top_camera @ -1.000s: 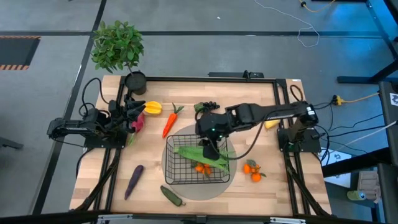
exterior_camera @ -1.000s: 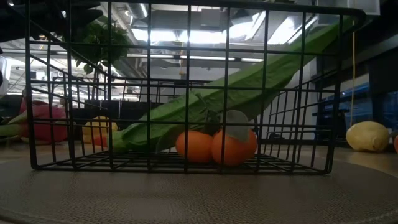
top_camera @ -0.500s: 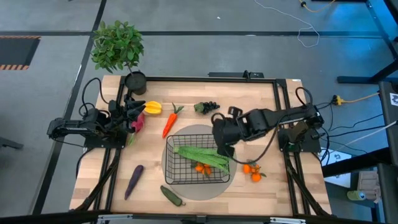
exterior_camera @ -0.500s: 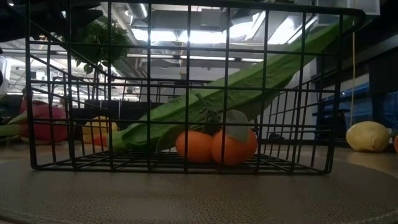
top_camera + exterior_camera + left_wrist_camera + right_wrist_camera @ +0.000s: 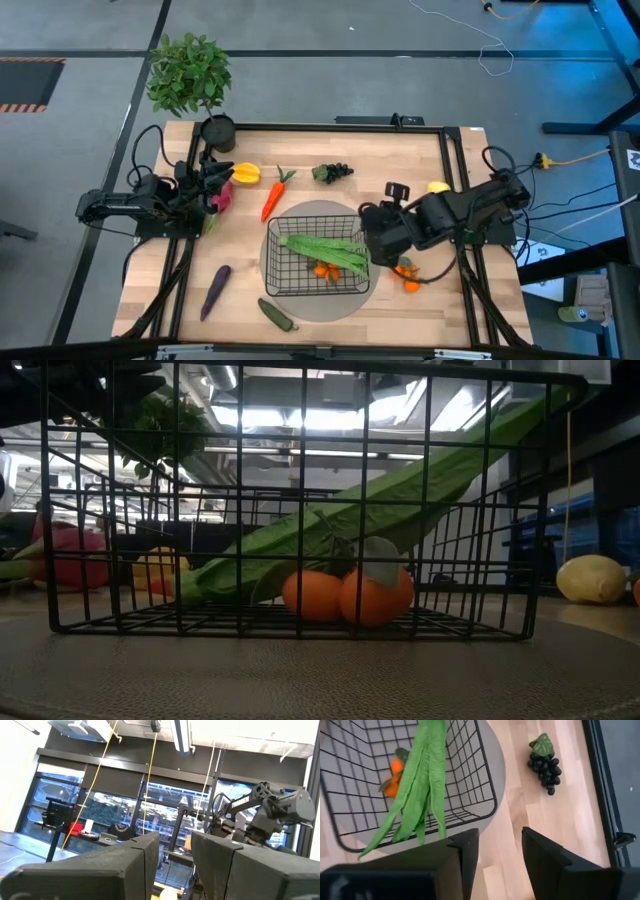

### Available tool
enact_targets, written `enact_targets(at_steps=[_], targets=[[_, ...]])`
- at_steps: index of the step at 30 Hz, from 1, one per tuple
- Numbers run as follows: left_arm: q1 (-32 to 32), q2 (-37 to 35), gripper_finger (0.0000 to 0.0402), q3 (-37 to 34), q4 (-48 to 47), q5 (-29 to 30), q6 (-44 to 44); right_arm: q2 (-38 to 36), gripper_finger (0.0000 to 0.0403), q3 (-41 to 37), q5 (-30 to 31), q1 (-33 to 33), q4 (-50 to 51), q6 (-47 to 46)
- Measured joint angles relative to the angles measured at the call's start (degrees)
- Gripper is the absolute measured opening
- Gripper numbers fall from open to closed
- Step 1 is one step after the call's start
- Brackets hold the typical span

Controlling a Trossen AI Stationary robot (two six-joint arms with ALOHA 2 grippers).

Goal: Build produce basket
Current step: Put the tangerine into the black basket

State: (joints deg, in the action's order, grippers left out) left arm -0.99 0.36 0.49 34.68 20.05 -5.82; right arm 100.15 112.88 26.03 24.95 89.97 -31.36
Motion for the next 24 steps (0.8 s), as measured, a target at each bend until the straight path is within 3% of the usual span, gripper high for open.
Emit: enact_targets(at_steps=[18,24], targets=[[0.0,0.0,0.0105,0.0,0.0,0.0,0.0,-2.5,0.0137,0.0,-0.4,1.2,0.0,-2.9],[0.0,0.0,0.0105,0.0,0.0,0.0,0.0,-2.5,0.0137,0.0,4.8,1.4,0.0,-4.4]])
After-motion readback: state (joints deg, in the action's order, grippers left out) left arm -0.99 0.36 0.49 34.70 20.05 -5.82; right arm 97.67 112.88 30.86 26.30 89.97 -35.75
